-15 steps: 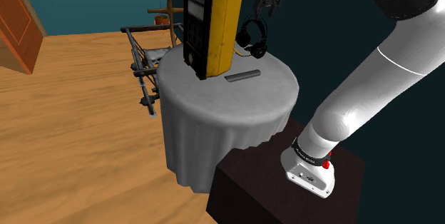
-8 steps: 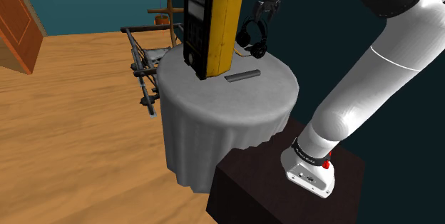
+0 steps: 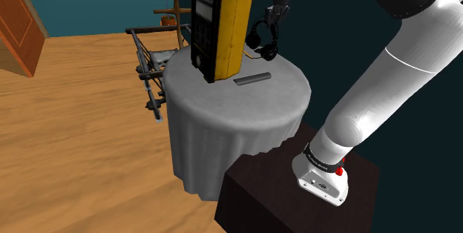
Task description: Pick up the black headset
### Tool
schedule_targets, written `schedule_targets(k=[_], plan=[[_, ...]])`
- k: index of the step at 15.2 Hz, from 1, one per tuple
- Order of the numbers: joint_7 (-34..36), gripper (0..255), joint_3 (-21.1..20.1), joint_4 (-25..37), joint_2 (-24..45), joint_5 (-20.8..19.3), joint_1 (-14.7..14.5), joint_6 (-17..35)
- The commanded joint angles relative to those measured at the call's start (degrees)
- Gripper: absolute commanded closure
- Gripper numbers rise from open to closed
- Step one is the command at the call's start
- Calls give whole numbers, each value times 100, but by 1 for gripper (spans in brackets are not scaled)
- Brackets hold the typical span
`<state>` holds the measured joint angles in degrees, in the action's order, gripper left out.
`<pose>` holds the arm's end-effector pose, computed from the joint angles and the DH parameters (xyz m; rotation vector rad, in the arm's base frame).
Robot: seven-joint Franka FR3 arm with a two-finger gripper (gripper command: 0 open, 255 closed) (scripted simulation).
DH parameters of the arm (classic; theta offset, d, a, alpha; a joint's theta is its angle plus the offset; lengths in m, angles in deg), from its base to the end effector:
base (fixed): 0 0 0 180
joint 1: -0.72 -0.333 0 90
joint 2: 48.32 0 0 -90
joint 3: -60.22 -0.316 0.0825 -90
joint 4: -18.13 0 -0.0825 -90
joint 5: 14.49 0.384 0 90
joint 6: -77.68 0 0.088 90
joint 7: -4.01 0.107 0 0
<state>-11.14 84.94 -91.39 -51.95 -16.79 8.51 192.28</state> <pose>0.4672 -0.3064 0.5320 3.0337 -0.4432 0.1987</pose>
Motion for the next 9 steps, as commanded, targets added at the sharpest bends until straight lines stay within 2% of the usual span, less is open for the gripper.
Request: schedule_targets(k=[1, 5, 9], plan=[[0, 255, 0, -5, 6, 0, 0, 1], [14, 255, -8, 0, 9, -1, -7, -2], [15, 255, -15, 289, -10, -5, -12, -308]])
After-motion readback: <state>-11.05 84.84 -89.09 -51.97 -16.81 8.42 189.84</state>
